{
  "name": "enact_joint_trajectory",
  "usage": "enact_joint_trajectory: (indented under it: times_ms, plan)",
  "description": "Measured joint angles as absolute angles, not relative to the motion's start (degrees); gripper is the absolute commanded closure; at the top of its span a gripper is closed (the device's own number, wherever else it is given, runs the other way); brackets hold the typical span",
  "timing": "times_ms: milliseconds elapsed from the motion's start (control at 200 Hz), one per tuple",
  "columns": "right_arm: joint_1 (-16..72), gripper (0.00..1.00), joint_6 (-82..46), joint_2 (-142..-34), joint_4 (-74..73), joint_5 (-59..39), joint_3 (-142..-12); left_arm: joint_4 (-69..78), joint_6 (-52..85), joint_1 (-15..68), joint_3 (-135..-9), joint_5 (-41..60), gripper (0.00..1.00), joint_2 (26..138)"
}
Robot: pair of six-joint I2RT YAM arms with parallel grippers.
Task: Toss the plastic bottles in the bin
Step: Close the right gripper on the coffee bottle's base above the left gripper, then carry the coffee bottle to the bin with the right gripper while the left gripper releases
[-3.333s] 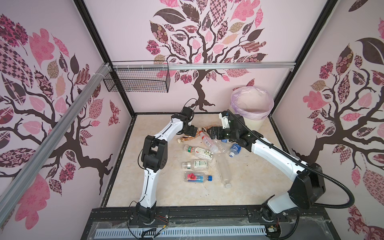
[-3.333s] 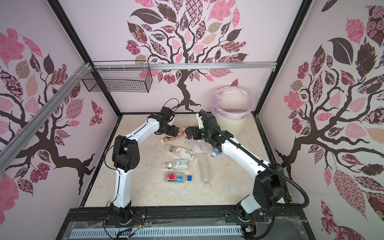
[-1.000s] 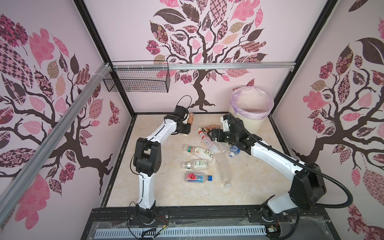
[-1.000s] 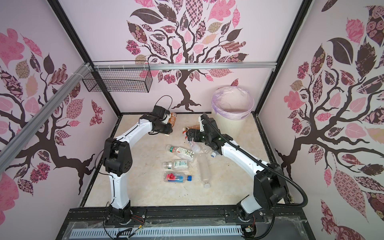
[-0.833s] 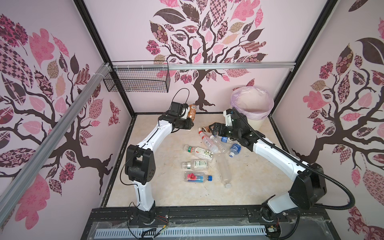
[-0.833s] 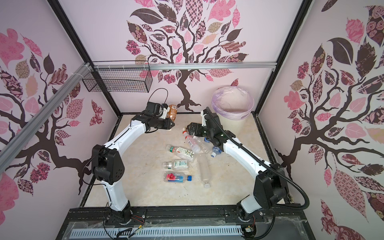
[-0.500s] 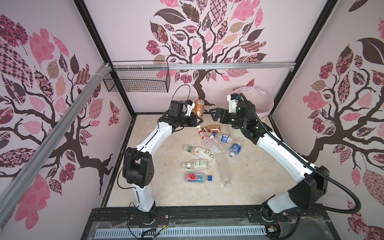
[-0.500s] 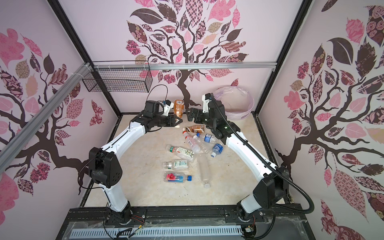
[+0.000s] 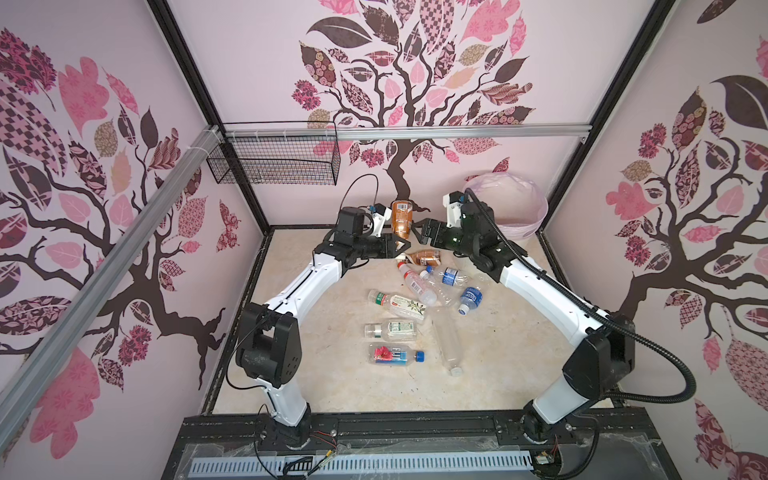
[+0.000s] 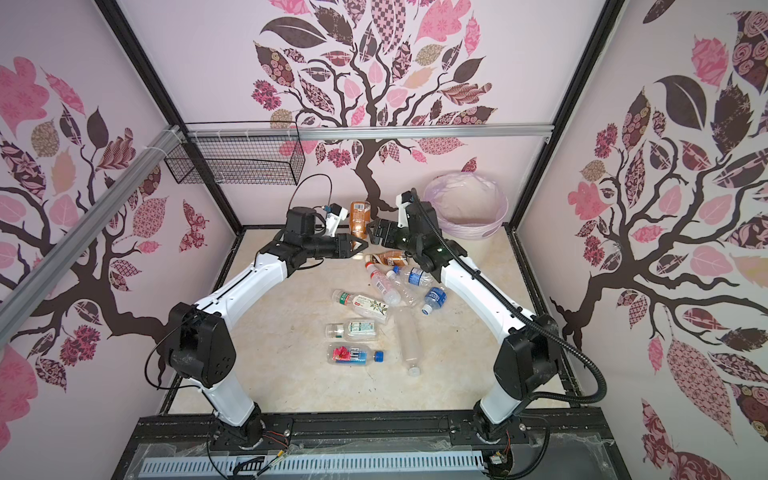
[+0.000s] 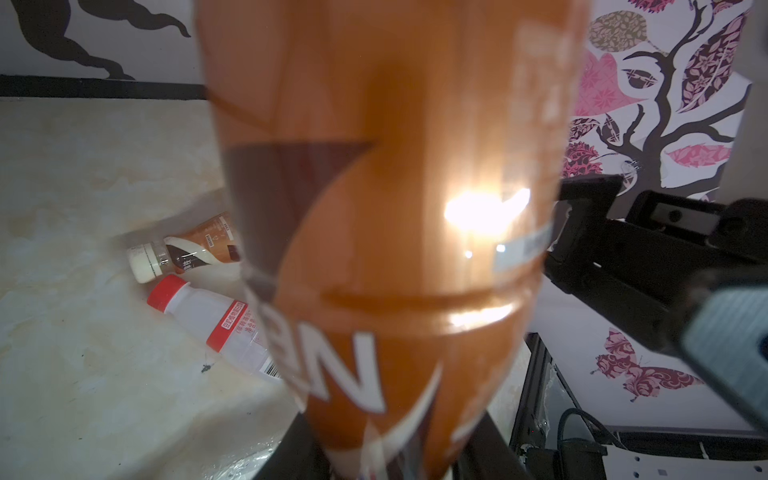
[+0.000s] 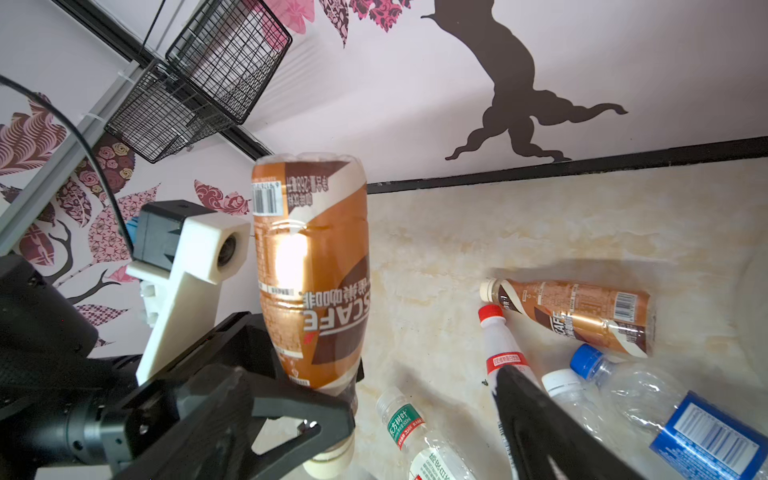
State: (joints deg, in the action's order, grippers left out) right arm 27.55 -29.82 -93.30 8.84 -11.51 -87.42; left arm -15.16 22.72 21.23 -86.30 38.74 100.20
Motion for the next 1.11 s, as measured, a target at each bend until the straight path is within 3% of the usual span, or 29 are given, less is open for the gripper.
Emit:
enact_joint_trajectory:
  times_ms: [615, 905, 1105]
  plan:
    - [27.6, 0.15, -33.2, -101.7, 8.3, -15.3, -95.7, -14.7, 22.5, 23.6, -86.0, 39.1, 0.63, 100.1]
    - [27.7, 0.34, -32.7, -104.7, 8.8, -15.3, -99.1, -14.7, 22.5, 23.9, -85.4, 39.2, 0.6, 100.0]
    - [27.7, 0.48, -32.4, -104.7, 8.8, -15.1, -99.6, -14.5, 22.4, 23.9, -85.4, 39.1, 0.51, 99.6]
